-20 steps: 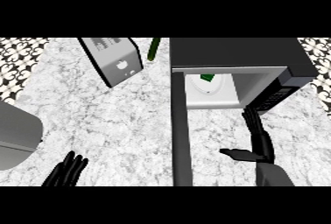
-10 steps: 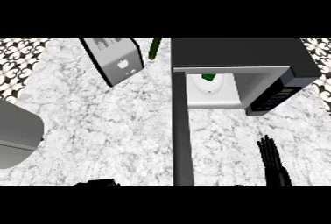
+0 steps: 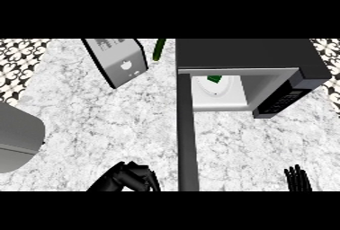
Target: Pick up the milk, place it into the microwave and close the microwave
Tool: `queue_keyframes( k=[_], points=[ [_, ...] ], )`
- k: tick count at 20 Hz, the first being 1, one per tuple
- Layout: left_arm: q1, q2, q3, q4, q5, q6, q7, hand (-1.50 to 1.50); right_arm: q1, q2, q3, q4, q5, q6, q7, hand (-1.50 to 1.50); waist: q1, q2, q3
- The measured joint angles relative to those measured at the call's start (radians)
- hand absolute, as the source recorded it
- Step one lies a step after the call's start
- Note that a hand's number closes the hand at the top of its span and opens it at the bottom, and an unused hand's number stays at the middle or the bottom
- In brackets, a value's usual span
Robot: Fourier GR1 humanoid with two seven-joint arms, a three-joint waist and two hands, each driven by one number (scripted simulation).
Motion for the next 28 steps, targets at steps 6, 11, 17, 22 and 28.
queue_keyframes(
  k=[6,11,17,22,28],
  points=[
    [-0.107,-0.025,-0.093,0.13,-0.014,-0.031,0.044,1.5,0.1,-0.037,0.005,-0.1,-0.051,0.025,0.012,-1.5,-0.001,0.0,0.0],
    [-0.207,-0.03,-0.22,0.238,-0.067,0.078,0.018,1.5,0.195,-0.06,0.023,-0.186,-0.074,0.039,0.005,-1.5,-0.003,-0.002,0.0],
    [-0.354,-0.029,-0.383,0.413,-0.054,0.255,0.019,1.5,0.233,-0.11,0.048,-0.301,-0.13,0.072,0.029,-1.5,-0.02,0.001,-0.001],
    [-0.462,-0.028,-0.51,0.541,0.041,0.394,0.046,1.5,0.269,-0.139,0.088,-0.412,-0.172,0.097,0.046,-1.5,-0.049,0.004,-0.001],
    [-0.565,-0.027,-0.585,0.638,0.174,0.558,0.047,1.5,0.308,-0.17,0.13,-0.545,-0.223,0.112,0.079,-1.5,-0.09,0.01,-0.002]
  ],
)
